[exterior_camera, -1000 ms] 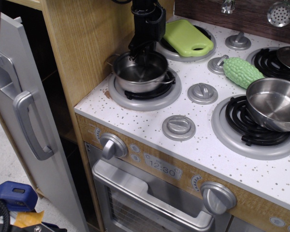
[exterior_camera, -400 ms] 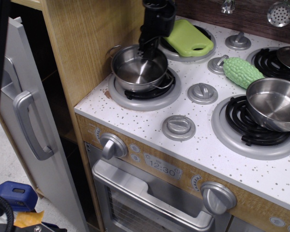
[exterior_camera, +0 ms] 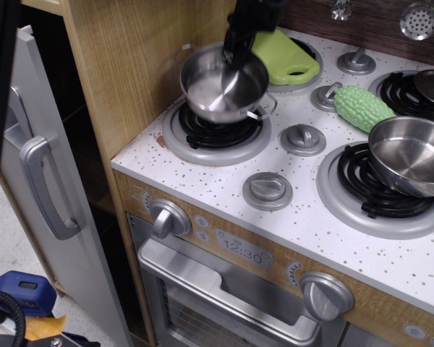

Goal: Pick up pan from stove

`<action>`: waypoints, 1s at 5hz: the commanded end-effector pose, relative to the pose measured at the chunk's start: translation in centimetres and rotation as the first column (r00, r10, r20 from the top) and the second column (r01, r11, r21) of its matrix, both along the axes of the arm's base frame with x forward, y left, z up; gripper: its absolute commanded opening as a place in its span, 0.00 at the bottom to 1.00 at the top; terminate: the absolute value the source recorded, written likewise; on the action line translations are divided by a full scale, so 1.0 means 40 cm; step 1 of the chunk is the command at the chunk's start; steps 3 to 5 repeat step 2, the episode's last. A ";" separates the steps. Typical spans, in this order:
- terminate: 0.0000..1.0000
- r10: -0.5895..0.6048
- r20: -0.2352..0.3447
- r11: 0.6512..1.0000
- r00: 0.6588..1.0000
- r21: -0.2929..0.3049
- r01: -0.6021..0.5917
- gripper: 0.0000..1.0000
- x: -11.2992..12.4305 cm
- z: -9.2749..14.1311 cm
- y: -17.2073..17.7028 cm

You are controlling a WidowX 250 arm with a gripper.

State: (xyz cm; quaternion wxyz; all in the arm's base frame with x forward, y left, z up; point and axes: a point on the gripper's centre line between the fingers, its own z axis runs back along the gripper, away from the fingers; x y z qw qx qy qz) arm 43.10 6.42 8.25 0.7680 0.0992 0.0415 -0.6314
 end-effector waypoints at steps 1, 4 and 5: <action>0.00 -0.027 0.046 0.998 0.999 0.061 0.024 0.00 -0.009 0.157 0.007; 1.00 -0.047 0.053 0.998 0.997 0.051 0.044 0.00 -0.002 0.175 0.012; 1.00 -0.047 0.053 0.998 0.997 0.051 0.044 0.00 -0.002 0.175 0.012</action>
